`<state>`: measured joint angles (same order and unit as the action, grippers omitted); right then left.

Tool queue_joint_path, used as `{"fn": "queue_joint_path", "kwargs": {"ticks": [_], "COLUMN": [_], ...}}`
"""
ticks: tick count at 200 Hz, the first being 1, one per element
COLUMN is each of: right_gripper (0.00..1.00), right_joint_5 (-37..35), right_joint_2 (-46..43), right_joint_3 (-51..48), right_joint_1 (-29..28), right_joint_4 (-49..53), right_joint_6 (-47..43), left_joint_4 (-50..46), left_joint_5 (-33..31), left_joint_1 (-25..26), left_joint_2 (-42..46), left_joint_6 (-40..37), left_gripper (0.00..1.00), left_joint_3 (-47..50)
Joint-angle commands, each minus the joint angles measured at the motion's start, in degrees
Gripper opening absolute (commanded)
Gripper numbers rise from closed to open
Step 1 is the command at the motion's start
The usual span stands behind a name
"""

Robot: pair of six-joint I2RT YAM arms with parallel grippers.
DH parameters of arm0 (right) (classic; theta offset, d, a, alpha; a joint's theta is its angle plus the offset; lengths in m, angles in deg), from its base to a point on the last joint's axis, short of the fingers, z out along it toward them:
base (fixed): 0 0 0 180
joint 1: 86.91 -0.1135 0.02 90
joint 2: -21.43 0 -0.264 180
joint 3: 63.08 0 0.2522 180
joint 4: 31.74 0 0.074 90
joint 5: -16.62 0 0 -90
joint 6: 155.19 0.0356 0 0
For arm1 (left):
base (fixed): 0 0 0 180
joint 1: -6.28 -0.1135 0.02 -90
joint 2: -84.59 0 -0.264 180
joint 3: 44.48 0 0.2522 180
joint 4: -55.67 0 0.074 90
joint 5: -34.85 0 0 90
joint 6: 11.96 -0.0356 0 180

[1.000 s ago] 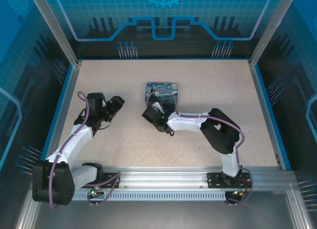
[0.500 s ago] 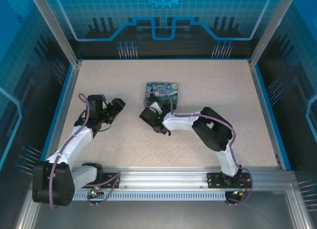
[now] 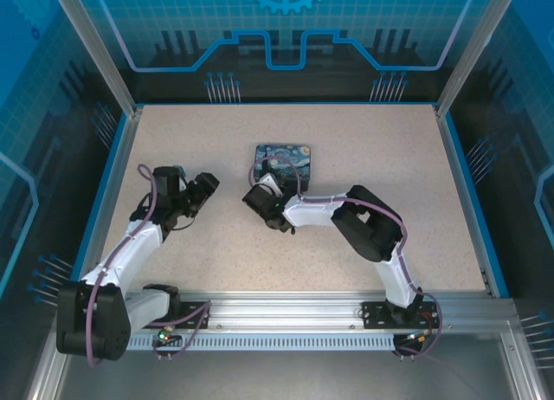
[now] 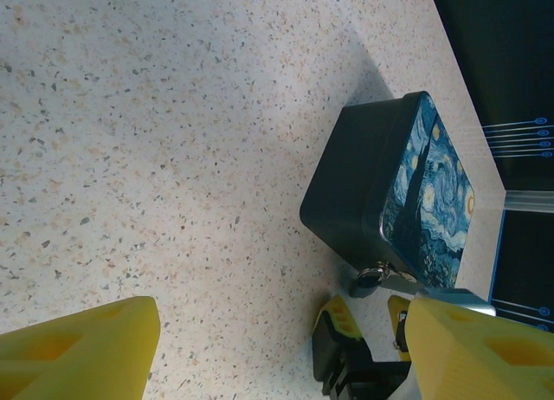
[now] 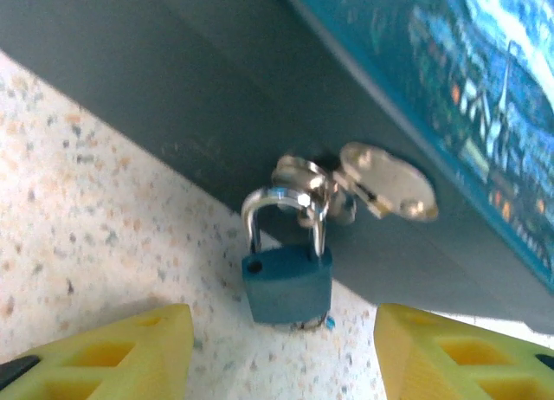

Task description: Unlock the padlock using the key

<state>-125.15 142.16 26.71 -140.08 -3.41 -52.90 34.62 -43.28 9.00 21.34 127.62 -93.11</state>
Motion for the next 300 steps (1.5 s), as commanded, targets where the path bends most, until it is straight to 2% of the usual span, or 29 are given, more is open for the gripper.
{"fn": "queue_joint_path", "kwargs": {"ticks": [1, 55, 140, 188, 222, 255, 300], "right_gripper": [0.57, 0.49, 0.19, 0.07, 0.06, 0.17, 0.20], "right_joint_5": [-1.12, 1.08, 1.97, 10.17, 18.97, 20.12, 19.40], "right_joint_2": [3.46, 3.55, -0.56, -6.50, -10.03, -9.86, -8.42], "right_joint_3": [-0.62, -1.66, -5.81, -10.45, -12.60, -13.44, -13.66], "right_joint_1": [2.32, 3.84, 4.82, 6.65, 8.09, 8.40, 9.53], "right_joint_4": [-6.65, -8.94, -11.03, -14.04, -13.89, -14.57, -15.49], "right_joint_6": [-1.91, -3.38, -5.52, -9.71, -12.78, -15.65, -16.36], "left_joint_4": [-0.96, -1.01, -0.91, -0.91, -0.51, 0.90, 3.35], "left_joint_5": [0.80, 0.78, 0.82, 0.92, 1.93, 3.58, 4.16], "left_joint_1": [-0.57, -0.51, -0.44, -0.44, -0.28, 2.19, 4.83], "left_joint_2": [0.80, 0.00, -0.37, -0.10, 0.29, -0.79, -3.91], "left_joint_6": [0.78, 1.04, 0.98, 0.76, 0.77, 0.61, 1.33], "left_gripper": [0.76, 0.76, 0.75, 0.75, 0.74, 0.74, 0.74], "left_joint_3": [0.94, 0.68, 0.62, 0.86, 1.03, 0.79, 0.42]}}
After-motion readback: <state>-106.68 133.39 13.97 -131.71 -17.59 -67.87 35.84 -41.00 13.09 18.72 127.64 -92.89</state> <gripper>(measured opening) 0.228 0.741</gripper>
